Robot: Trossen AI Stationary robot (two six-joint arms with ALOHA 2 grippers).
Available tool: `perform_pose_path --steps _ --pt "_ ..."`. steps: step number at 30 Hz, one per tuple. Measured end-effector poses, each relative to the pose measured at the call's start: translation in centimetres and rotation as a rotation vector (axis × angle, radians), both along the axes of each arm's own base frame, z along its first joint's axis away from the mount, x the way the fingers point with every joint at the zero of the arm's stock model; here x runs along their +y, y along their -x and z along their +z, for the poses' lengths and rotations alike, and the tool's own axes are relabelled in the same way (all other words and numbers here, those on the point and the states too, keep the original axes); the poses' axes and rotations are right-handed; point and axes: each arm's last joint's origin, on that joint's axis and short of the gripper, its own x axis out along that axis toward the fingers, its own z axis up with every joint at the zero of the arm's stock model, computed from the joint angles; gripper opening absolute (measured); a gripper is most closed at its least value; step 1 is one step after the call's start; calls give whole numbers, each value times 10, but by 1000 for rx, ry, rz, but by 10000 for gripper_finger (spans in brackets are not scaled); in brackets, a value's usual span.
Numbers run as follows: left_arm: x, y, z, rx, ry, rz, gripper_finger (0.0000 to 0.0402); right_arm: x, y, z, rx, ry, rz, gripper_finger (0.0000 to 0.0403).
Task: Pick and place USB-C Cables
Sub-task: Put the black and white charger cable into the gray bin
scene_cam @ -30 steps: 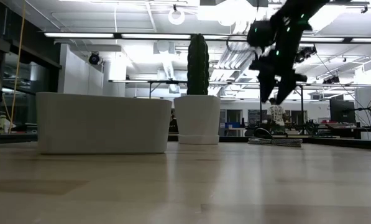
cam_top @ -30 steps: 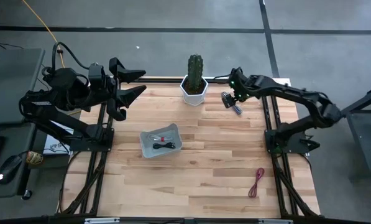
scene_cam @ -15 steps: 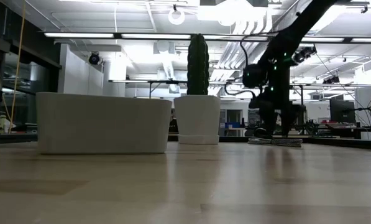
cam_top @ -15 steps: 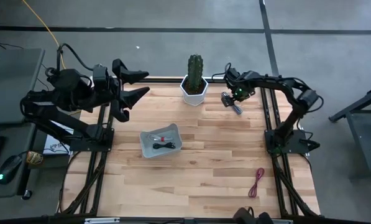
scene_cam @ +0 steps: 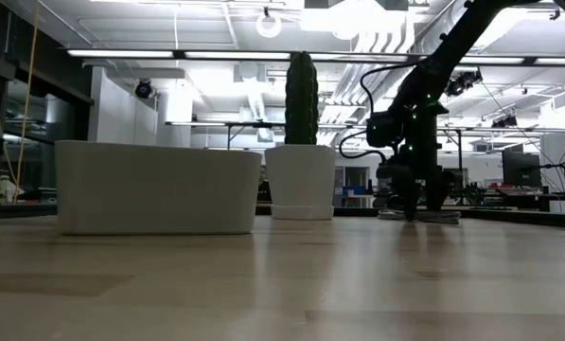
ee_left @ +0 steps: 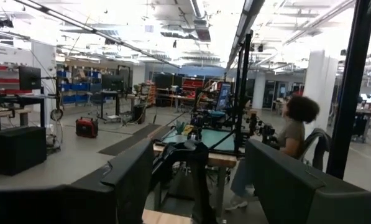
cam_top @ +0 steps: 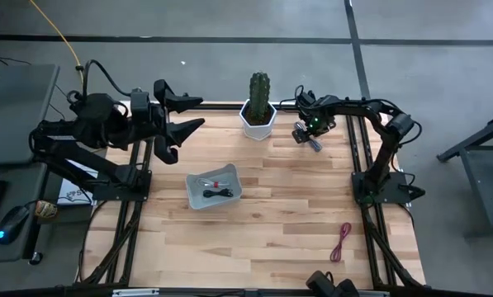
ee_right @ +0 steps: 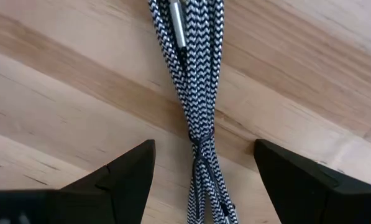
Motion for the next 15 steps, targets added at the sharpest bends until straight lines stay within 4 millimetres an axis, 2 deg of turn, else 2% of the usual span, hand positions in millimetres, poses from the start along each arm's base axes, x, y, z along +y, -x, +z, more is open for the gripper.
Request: perform_pose_path --steps 9,15 --pt "0 4 2 -11 3 0 236 0 0 -1 2 -1 7 267" --pt "0 5 3 -15 3 -1 236 0 0 -2 6 -1 9 231"
